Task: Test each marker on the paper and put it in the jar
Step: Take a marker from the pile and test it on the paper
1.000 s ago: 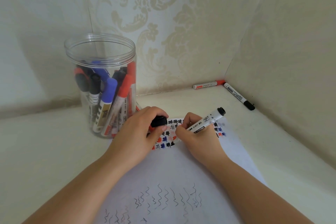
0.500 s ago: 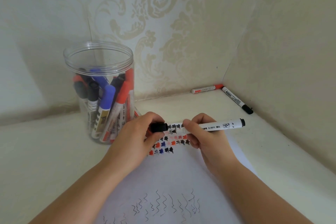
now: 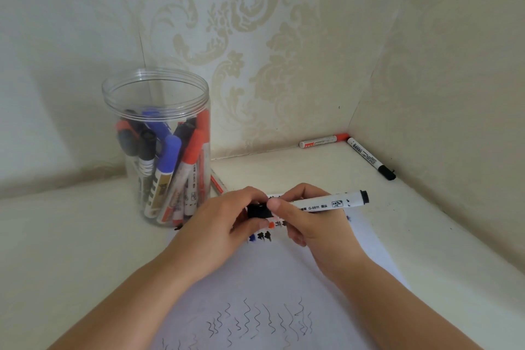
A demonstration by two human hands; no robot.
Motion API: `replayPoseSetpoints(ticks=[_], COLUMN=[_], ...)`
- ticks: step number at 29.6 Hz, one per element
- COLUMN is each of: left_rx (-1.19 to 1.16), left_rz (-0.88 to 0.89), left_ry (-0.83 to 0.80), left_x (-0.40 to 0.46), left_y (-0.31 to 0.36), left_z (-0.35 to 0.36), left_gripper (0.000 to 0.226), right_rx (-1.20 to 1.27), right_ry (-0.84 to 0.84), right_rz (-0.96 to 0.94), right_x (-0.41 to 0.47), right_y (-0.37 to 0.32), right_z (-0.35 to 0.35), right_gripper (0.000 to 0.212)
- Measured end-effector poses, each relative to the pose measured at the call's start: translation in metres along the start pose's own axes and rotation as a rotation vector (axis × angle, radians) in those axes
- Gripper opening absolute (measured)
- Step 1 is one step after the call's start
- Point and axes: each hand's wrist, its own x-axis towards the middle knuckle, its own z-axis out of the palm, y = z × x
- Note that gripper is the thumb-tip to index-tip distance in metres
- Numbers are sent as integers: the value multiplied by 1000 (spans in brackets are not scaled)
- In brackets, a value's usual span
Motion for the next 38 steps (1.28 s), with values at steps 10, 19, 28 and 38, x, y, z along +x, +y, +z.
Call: replayPoseSetpoints(ticks=[10, 19, 28, 38], left_rx=[185, 138, -153, -130], left_rz=[80, 78, 96, 418], left_ry=[-39, -43, 330, 914], left_x=[-6, -9, -10, -2], left_y=[6, 7, 21, 71], left_z=[0, 7, -19, -122], left_gripper=[47, 44, 18, 11], right_rx=[-57, 27, 147, -189], right_ry=[105, 124, 198, 159], right_rz=[260, 239, 182, 136], right_x=[-4, -7, 2, 20], right_y=[1, 4, -18, -38], right_z=[4, 9, -21, -3], right_gripper=[51, 40, 42, 16])
